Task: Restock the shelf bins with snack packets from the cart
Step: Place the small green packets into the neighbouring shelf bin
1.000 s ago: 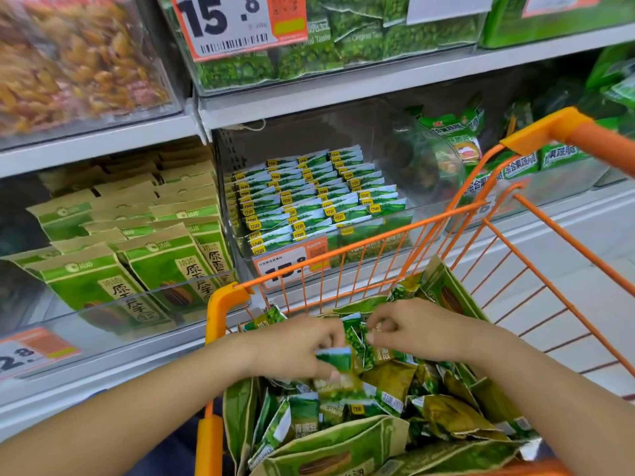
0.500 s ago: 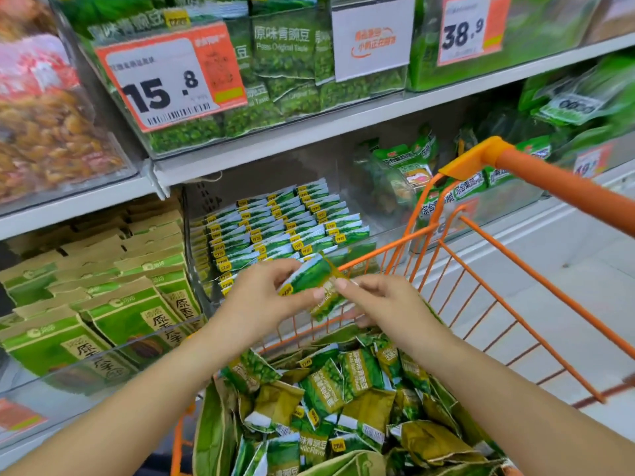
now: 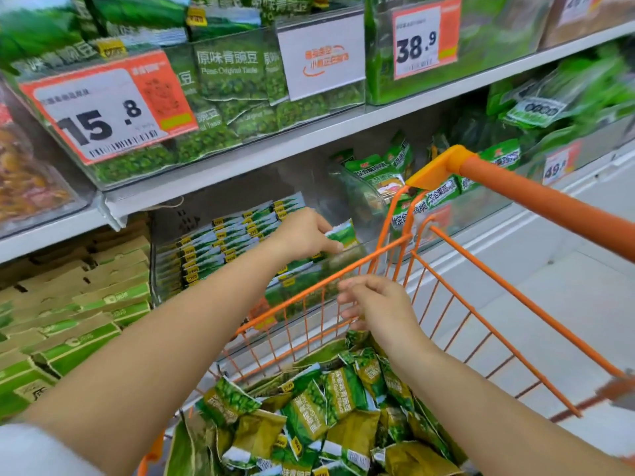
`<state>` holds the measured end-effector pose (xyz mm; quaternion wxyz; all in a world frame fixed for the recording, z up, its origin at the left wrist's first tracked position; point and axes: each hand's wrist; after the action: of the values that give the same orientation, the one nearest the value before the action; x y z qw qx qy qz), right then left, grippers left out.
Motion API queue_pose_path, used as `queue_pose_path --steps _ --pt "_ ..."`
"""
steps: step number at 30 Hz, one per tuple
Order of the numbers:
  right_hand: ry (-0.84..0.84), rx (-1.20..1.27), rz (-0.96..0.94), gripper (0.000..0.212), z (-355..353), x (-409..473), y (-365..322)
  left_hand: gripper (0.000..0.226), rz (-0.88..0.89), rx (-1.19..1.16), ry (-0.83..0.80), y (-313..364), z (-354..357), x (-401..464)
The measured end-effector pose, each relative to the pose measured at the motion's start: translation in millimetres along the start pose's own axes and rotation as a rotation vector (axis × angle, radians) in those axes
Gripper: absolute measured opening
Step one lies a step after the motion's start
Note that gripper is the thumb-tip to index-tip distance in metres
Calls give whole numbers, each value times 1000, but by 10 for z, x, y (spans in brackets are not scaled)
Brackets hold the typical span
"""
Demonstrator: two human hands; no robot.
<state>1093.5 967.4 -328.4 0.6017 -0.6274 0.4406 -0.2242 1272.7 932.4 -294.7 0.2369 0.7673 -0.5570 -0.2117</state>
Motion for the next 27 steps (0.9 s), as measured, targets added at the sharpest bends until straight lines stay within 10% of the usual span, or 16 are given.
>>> queue_pose_path --steps 10,27 --pt "3 -21 -2 24 9 -1 -7 48 -111 225 -389 139 -131 169" --pt "-65 -30 -25 23 24 -6 15 35 -126 174 -304 94 -10 208"
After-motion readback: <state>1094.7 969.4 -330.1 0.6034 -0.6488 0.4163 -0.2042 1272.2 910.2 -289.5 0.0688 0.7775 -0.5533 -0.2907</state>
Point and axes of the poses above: each hand's wrist, its own x-axis towards the middle knuckle, its own z-axis out of the palm, y = z × x, and after that the axes turned 15 degrees about -x, right-handed
